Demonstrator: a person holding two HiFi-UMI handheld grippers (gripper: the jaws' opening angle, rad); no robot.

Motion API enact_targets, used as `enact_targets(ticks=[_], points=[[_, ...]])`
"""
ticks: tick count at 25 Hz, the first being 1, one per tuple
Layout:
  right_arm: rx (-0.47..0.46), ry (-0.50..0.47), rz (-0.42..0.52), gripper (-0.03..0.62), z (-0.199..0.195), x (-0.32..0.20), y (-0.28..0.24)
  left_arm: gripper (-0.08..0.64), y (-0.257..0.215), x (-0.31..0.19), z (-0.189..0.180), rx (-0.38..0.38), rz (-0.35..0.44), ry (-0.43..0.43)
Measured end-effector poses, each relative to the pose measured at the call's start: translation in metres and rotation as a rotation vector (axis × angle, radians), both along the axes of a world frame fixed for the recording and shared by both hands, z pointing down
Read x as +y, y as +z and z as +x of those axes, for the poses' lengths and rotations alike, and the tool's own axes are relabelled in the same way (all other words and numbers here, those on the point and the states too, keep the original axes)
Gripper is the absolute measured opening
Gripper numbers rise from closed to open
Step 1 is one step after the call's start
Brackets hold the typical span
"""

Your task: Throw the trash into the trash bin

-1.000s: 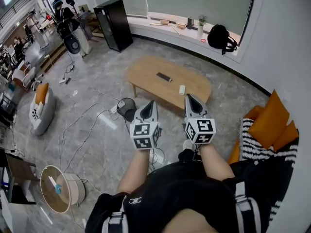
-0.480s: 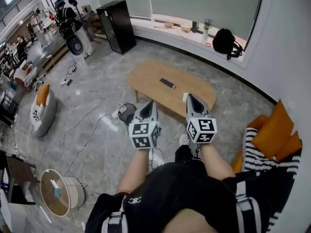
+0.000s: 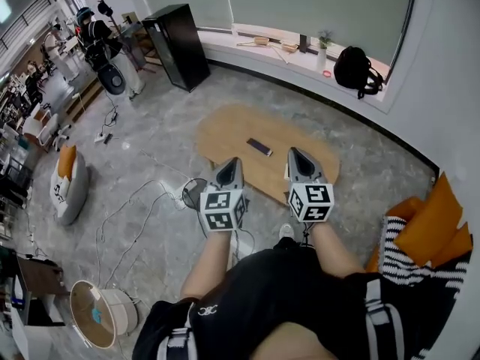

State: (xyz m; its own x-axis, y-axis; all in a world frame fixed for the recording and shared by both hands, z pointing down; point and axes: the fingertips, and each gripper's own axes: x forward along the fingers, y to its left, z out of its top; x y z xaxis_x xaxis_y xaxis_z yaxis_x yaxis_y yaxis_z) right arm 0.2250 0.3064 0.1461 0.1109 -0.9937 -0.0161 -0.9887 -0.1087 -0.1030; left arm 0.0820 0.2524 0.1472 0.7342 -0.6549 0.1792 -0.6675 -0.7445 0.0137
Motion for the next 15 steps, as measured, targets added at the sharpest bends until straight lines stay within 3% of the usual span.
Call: enact_targets(ticks=[9,15], points=[[0.000,-0.042,-0.043,0.012,0.093,-0.121,0.008,0.005,0.002,-0.116,0.100,-0.008,-0.035,-0.018],[0.009,-0.041,-0.081,0.012,0.127,-0.170,0.019,0.005,0.019,-0.163,0.135,-0.003,-0.079,-0.019]])
